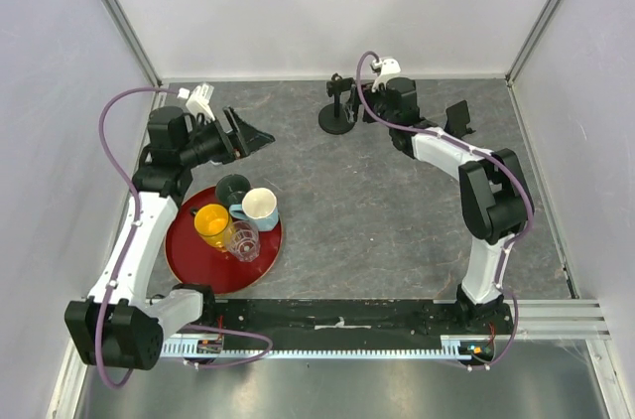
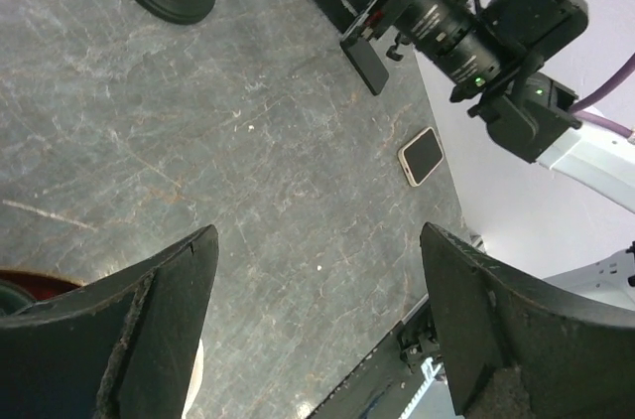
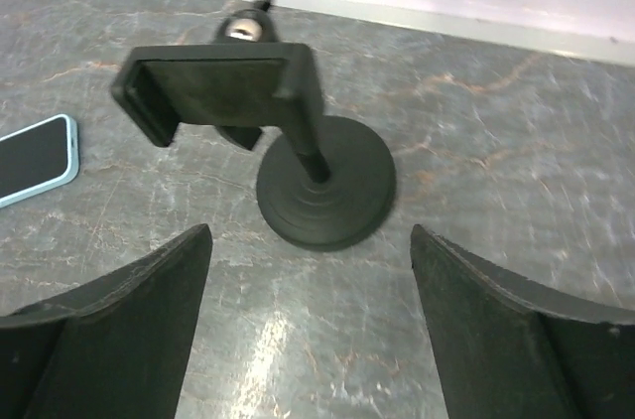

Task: Place the phone on the phone stand

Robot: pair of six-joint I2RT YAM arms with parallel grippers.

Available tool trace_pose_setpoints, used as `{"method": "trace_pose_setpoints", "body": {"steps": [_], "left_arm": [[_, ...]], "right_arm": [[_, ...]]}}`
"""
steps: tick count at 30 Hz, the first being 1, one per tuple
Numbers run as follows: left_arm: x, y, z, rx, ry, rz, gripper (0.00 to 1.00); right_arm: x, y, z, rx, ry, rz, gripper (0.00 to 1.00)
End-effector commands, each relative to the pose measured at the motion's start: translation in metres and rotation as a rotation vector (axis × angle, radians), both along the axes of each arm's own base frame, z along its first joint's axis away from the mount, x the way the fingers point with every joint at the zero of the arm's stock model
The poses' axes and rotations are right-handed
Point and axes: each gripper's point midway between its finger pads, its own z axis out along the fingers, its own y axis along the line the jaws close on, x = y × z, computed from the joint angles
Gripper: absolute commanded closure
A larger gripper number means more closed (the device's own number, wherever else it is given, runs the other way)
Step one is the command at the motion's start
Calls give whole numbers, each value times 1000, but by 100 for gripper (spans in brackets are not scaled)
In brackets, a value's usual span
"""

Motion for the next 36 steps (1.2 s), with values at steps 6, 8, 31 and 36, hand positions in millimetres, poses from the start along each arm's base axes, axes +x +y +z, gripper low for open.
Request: {"method": "trace_pose_setpoints", "body": {"steps": [6,8,31,36], "left_arm": [[26,-16,13,77,-148,-88,17],[23,-18,11,62,-137,-108,17],[9,-9,1,95,-167,-62,25],[11,-9,-3,96,-157,-60,28]], "right_arm": [[23,27,39,55,-242,99,20],[26,25,45,67,-266,79,23],[46,20,38,164,-290,88,49],[44,24,37,171,-298,119,52]]}}
